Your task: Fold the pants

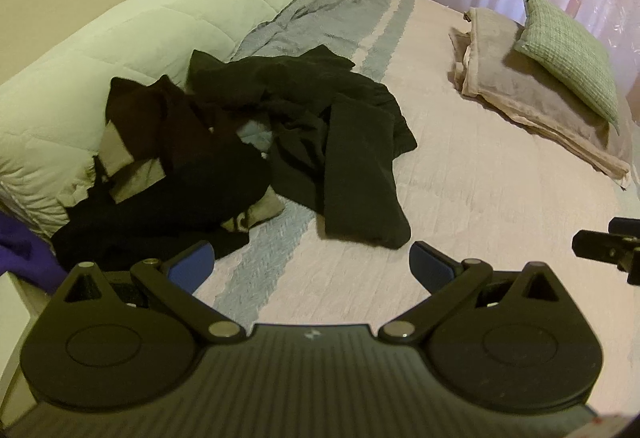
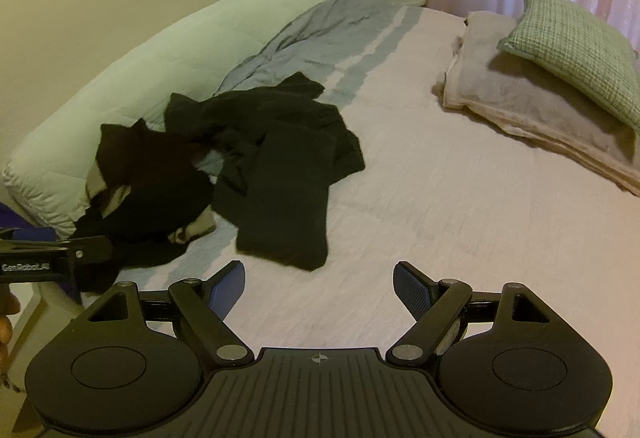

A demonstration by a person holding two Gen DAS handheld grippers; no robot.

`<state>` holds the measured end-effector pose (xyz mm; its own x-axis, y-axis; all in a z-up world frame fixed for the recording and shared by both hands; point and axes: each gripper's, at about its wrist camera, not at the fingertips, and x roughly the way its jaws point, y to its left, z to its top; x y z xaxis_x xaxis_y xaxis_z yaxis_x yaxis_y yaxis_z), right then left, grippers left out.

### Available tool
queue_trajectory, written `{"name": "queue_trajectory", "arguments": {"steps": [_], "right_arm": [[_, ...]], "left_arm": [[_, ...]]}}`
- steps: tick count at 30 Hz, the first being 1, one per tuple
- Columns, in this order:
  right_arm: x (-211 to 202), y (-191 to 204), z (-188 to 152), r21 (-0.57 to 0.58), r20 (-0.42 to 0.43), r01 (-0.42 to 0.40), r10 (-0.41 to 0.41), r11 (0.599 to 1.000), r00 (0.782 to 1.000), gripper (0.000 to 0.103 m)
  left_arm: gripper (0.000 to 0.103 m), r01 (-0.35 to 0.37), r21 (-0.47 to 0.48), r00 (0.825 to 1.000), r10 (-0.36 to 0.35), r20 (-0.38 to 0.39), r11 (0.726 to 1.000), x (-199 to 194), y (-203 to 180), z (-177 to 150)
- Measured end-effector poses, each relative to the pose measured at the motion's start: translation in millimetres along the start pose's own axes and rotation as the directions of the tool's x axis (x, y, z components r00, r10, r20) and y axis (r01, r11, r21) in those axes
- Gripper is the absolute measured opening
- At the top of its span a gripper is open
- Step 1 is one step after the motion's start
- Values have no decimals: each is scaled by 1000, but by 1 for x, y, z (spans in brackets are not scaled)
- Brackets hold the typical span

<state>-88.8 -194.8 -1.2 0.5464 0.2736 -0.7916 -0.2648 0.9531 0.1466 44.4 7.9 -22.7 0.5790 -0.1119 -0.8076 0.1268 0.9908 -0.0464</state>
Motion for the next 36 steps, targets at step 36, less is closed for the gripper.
{"name": "queue_trajectory", "arguments": {"steps": [36], "right_arm": [[354,-100,146,24,-88,-29,31,999,996,77]], "left_arm": [[99,123,587,991,-69,-114,800,371,44,269]]}}
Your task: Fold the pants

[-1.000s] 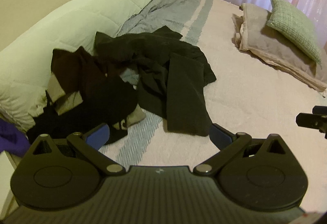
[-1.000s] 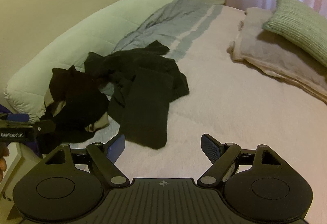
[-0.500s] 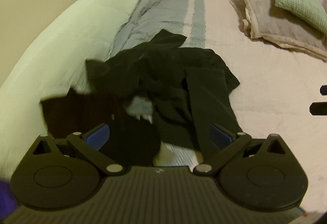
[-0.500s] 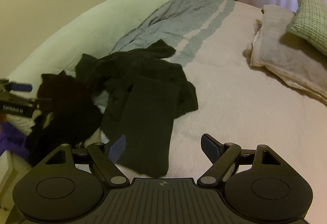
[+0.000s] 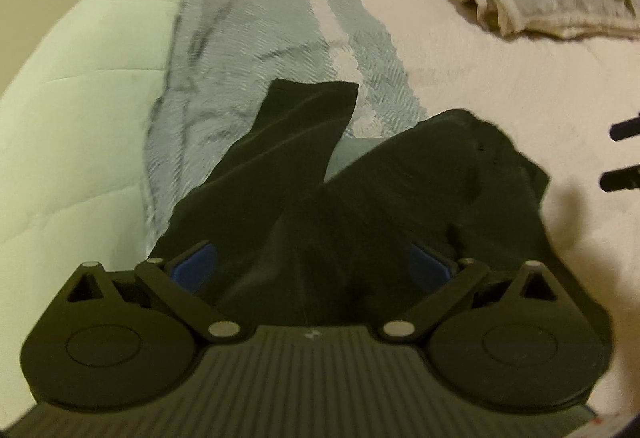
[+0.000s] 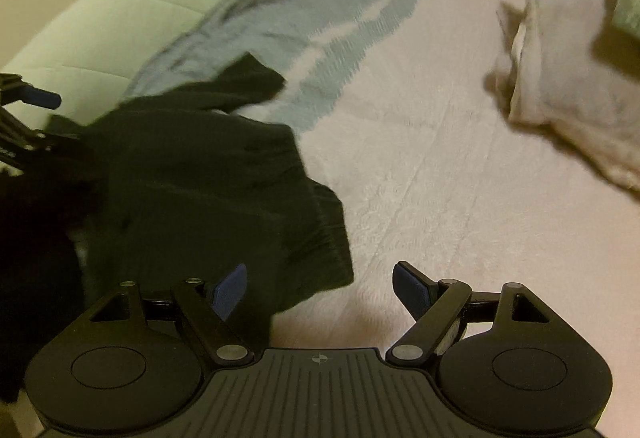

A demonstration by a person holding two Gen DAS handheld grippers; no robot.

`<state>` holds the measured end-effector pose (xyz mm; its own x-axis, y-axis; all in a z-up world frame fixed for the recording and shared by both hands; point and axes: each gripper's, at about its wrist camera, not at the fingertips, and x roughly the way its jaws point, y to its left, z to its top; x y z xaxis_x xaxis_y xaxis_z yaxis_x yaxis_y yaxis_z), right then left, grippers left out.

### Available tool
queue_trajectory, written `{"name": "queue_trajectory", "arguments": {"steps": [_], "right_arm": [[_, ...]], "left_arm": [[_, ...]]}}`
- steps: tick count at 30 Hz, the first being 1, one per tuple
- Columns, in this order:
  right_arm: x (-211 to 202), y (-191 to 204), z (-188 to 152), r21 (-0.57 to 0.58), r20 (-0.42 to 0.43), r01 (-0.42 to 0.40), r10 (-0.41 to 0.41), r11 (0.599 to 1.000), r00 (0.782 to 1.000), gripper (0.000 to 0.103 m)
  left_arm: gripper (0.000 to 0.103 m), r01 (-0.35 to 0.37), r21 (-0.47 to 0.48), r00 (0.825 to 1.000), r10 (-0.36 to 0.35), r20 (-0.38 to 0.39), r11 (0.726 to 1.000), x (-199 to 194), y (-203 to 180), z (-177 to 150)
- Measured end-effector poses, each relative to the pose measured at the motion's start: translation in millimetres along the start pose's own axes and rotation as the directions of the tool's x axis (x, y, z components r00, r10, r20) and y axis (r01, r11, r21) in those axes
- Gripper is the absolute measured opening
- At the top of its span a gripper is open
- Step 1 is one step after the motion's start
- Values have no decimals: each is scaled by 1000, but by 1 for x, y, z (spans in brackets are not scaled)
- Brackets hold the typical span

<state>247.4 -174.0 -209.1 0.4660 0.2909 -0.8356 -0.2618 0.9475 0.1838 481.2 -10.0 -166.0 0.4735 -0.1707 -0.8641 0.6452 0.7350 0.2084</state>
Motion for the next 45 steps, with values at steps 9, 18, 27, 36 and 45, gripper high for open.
{"name": "queue_trajectory", "arguments": {"steps": [9,18,27,36,45], "right_arm": [[88,-24,-6,54,-56,-94,97,994,994,69],[68,-33,1,119,-13,-92,94,989,995,3],[-75,-24,-17,40,121,-82,77,996,990,1],[-274,-78,-126,176,204,159,-194,971,960,1],[-327,-151,-274,381,-29,350,-368,856,930,0]], "left_arm": [[74,132,161,990,-124,-62,978,65,3,13],[22,173,192,984,-160,-78,966,60,-4,6],[4,142,173,987,-152,44,975,-27,-33,-5],[0,315,274,915,-368,166,909,-153,-177,-16],[7,461,343,856,-512,70,818,-169,-344,-38]]}}
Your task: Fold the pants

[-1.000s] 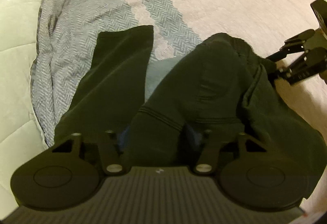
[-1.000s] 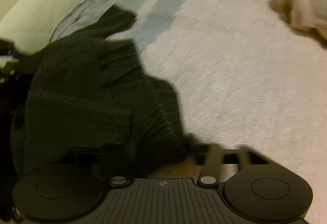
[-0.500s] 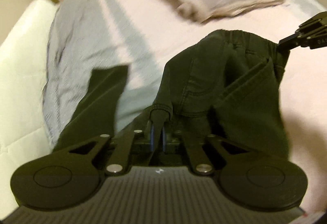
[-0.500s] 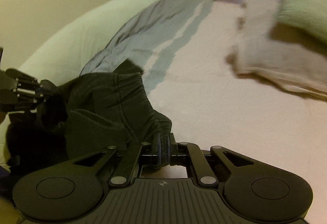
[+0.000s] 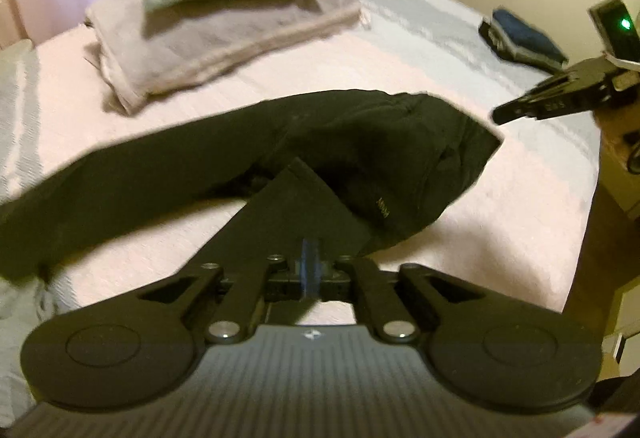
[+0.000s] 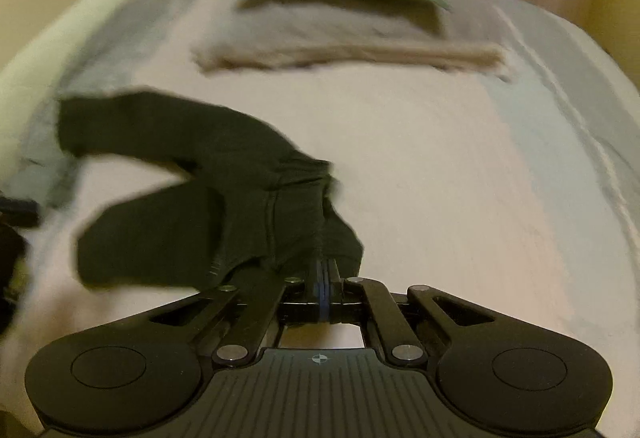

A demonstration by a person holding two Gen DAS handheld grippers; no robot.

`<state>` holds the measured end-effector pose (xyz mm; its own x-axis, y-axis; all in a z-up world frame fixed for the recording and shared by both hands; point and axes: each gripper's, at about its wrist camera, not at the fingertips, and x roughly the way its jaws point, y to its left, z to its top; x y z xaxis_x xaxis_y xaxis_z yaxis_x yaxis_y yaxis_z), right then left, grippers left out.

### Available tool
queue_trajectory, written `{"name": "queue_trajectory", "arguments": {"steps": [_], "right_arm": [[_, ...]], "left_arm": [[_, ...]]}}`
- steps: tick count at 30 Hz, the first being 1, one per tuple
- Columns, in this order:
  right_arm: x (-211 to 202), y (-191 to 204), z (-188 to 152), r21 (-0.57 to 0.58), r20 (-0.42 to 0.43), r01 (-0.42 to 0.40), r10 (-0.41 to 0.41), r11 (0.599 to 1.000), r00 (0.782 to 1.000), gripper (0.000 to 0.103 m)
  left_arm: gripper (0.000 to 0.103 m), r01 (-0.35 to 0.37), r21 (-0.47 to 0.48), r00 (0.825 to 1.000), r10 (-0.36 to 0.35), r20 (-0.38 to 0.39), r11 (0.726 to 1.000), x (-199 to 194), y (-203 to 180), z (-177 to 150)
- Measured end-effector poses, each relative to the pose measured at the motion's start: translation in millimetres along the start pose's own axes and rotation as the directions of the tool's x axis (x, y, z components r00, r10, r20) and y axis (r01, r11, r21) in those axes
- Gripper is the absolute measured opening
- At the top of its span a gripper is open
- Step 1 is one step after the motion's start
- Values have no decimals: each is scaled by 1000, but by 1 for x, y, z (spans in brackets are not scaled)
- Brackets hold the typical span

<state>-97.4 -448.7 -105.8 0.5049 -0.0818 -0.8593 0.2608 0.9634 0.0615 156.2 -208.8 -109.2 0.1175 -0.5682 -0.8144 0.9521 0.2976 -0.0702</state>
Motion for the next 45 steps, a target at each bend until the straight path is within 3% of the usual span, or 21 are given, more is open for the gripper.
{"name": "queue_trajectory", "arguments": {"steps": [3,5,7,8,9,13,16,19,21,23,25,28,29,30,34,36,38,40,41,43,45], "right_arm": [[7,-35,-21,105,-49,-30,35,994,998,0],[6,-54,-32,134,-55,-46,53,990,997,6],[14,-66,-33,134,-56,-73,81,988,995,31],[15,-71,-35,139,-50,-85,93,987,994,52],[16,-76,-38,149,-37,-100,107,984,994,60],[47,-79,-42,148,-32,-177,184,973,982,62],[86,-81,-47,186,-40,-221,232,958,972,64],[121,-90,-52,267,-13,-226,238,937,971,65],[140,-98,-56,349,12,-225,236,910,972,65],[155,-106,-60,446,55,-253,256,859,965,66],[159,-109,-63,515,88,-262,253,816,963,66],[156,-109,-64,586,150,-299,262,753,953,66],[154,-108,-64,643,165,-253,192,723,967,66],[153,-108,-63,659,172,-249,181,709,968,66],[158,-120,-65,739,189,-233,137,633,972,66],[163,-124,-62,753,172,-184,81,632,982,66],[170,-128,-61,768,185,-195,81,609,979,65],[175,-129,-57,767,179,-177,60,617,982,45],[174,-129,-55,763,163,-152,40,628,986,17],[171,-133,-49,754,169,-159,46,637,985,12],[150,-135,-42,717,171,-137,18,683,985,9]], "left_arm": [[18,-19,7,999,19,-51,1000,26,-18,-5],[33,-42,39,996,45,-78,998,43,-28,-9],[43,-72,77,992,80,-98,994,59,-36,-15],[54,-83,87,990,92,-104,993,63,-34,-23],[56,-85,95,989,95,-113,992,70,-35,-25],[73,-126,198,983,149,-104,972,100,-45,-41],[76,-176,324,971,218,-99,930,130,-48,-56],[70,-204,407,961,261,-89,890,161,-38,-71],[54,-213,435,956,278,-90,875,177,-29,-80],[35,-221,426,955,283,-87,877,183,-19,-85],[11,-240,367,956,284,-70,899,173,-7,-82],[7,-291,214,953,303,-25,932,133,17,-71],[6,-320,137,946,325,-12,937,113,30,-67],[5,-353,65,935,354,0,933,95,42,-65],[5,-503,-175,862,506,-34,846,17,101,-78],[5,-546,-231,836,543,-84,805,-7,122,-93],[5,-584,-251,811,567,-146,772,-17,136,-113],[5,-593,-297,805,563,-190,748,-19,143,-130],[5,-600,-319,799,562,-211,733,-18,146,-138],[5,-603,-377,796,557,-237,703,-17,148,-149],[5,-605,-398,794,561,-236,689,-18,142,-149]]}}
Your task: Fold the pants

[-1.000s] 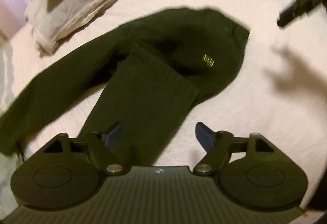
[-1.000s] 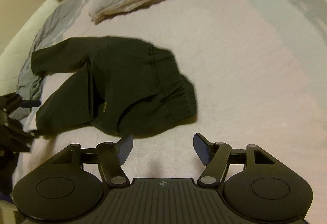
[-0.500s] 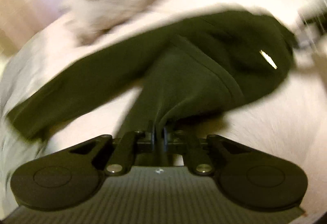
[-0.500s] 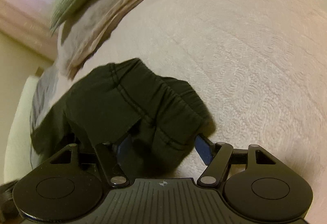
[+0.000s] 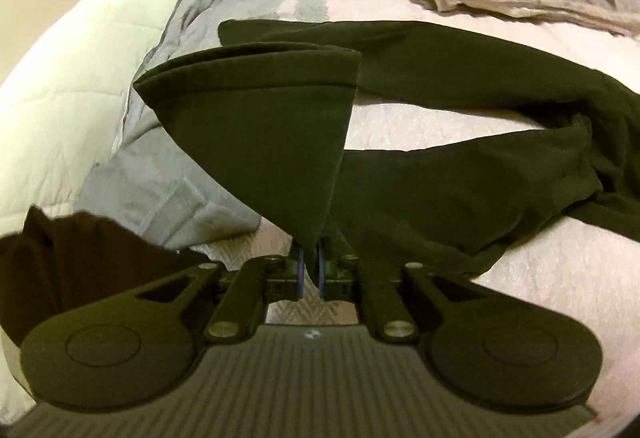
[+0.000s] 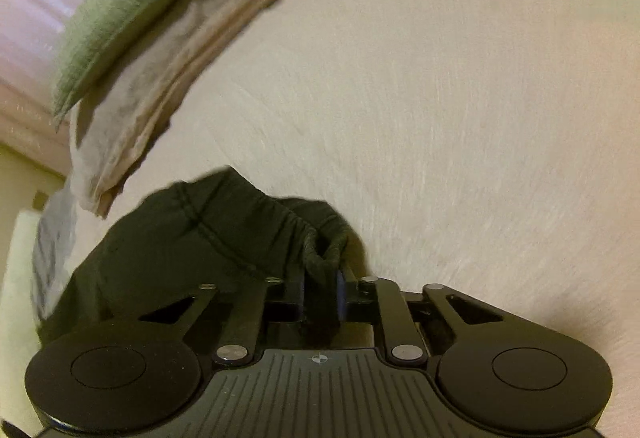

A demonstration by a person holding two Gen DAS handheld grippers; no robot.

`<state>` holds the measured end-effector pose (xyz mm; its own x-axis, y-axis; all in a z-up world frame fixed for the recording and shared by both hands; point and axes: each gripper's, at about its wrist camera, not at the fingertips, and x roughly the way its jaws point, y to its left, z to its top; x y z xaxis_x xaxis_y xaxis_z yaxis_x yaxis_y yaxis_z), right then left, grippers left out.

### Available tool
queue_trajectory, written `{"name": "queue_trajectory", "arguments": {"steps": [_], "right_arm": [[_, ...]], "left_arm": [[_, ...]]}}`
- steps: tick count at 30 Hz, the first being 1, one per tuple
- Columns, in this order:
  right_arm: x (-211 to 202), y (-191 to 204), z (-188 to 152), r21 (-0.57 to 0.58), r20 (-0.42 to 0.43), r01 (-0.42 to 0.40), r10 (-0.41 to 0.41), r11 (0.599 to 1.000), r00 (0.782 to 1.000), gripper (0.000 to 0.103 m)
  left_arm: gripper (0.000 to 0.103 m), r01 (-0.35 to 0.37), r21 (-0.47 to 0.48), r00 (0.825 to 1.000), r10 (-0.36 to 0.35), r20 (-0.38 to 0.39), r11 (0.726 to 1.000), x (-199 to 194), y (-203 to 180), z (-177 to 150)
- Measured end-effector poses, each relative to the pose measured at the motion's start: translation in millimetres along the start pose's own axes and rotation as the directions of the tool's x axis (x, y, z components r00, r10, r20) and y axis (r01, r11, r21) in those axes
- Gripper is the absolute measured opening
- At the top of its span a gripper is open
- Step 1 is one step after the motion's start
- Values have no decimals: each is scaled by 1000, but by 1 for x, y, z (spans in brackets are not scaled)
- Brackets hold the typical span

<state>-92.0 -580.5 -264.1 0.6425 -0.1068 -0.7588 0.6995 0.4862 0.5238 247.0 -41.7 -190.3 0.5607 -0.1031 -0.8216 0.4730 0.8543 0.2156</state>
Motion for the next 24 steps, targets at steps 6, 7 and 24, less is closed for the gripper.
{"name": "queue_trajectory", "arguments": {"steps": [6,7,24], "right_arm": [[-103,14,42,-125,103,6,7,992,995,8],[-120,14,50,-138,129,19,-1,990,992,8],[-274,-195,95,-56,142,431,-420,900,896,32]], "left_arm": [[2,67,-23,997,-65,49,998,-33,-11,20],[2,84,-25,995,-83,60,996,-40,-14,25],[17,400,167,910,-368,-190,901,-97,-199,18]]}}
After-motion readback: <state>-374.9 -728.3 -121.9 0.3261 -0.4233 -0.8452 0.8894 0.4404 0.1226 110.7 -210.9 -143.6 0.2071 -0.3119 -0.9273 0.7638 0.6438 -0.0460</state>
